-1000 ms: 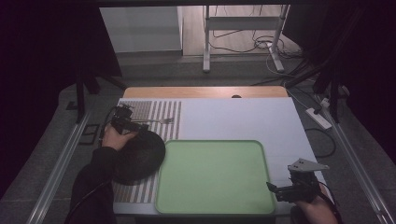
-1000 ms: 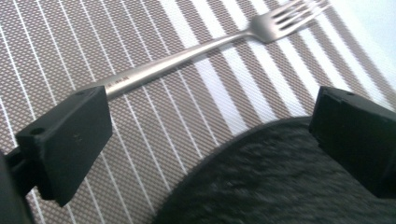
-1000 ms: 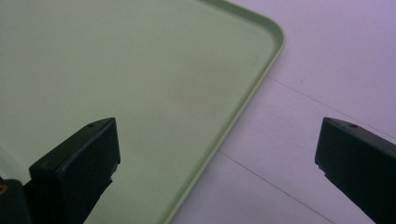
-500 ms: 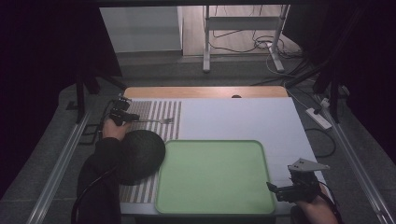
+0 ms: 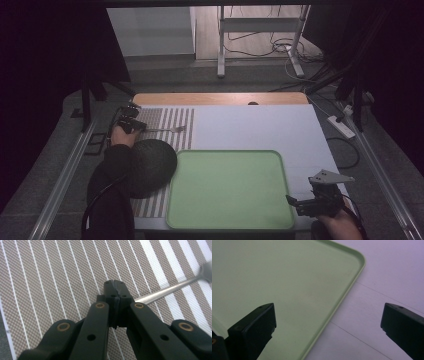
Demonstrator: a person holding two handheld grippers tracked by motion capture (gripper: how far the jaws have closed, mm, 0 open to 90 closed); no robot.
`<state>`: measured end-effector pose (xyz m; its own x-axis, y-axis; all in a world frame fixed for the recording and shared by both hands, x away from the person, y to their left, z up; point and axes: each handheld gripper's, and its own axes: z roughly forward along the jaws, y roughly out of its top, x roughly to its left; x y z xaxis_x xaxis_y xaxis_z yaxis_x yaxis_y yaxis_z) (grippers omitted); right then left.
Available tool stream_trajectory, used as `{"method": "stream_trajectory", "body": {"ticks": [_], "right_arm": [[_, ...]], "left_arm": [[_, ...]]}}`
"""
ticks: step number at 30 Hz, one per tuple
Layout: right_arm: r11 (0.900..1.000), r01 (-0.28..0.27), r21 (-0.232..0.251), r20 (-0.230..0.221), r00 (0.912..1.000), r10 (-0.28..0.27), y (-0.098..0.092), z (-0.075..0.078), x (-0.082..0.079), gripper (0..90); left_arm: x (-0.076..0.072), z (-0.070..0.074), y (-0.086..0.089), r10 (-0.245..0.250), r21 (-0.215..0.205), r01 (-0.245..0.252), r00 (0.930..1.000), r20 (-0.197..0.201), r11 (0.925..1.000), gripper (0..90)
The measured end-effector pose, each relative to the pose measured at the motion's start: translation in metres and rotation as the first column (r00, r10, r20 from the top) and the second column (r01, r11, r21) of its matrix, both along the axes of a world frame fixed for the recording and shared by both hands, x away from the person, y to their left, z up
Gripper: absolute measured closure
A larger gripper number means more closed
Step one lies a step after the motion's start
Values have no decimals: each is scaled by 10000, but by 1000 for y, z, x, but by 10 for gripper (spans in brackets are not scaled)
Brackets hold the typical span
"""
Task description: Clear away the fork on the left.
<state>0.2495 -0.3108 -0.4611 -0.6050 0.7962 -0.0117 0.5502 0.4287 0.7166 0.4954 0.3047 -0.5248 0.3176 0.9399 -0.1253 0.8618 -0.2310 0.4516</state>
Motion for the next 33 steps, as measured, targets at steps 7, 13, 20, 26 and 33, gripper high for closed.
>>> {"method": "stream_trajectory", "body": {"ticks": [7, 13, 20, 26, 33], "right_arm": [[9999, -57, -107, -13, 10000, 57, 2, 0, 0, 3], [9999, -73, -127, -13, 10000, 72, 2, 0, 0, 3], [9998, -109, -147, -30, 9999, 108, 2, 0, 0, 3], [9998, -114, -156, -45, 9999, 114, 3, -1, 0, 3], [9998, -137, -162, -48, 9999, 136, 3, -1, 0, 3]], "left_arm": [[-13, 6, -7, -1185, 428, 1219, 9902, -743, 9916, 887], [-18, 7, -5, -1813, -154, 1808, 9756, -1236, 9834, 887], [-21, 7, -6, -2034, -423, 1994, 9690, -1403, 9790, 887], [-21, 15, -2, -1770, -875, 1707, 9817, -701, 9814, 835], [-16, 21, -14, -1453, -689, 1447, 9894, -32, 9871, 394]]}}
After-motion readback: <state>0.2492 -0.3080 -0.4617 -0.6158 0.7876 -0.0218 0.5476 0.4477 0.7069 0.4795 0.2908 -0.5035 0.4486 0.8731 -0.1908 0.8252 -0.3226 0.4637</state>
